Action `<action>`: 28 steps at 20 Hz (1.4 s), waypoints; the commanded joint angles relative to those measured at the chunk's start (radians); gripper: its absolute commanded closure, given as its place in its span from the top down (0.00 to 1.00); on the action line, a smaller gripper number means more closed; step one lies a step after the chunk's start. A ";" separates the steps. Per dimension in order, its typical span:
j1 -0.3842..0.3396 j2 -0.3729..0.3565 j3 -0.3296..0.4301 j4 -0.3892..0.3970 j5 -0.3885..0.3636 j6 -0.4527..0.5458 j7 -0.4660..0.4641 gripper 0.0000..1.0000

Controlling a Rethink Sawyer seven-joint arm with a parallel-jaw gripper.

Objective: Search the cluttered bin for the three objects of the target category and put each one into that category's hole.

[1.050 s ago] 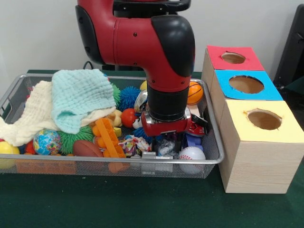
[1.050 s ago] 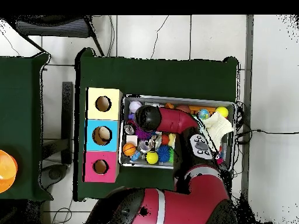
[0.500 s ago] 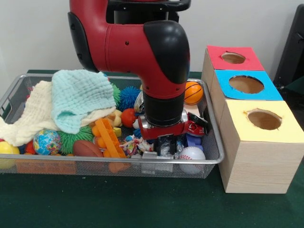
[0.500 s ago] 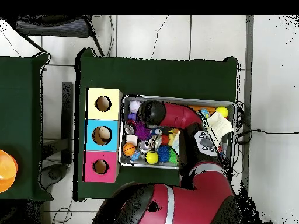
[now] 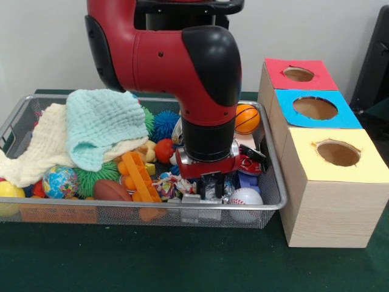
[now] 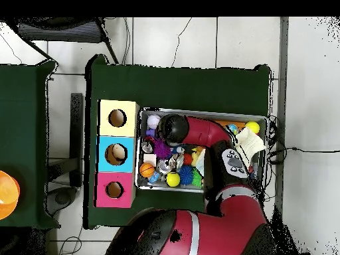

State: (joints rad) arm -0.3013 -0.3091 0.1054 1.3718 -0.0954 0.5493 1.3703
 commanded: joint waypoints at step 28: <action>-0.031 -0.098 0.033 0.276 -0.062 -0.173 0.095 0.00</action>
State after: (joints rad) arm -0.3060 -0.4145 0.1049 1.5732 -0.1117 0.3771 1.3703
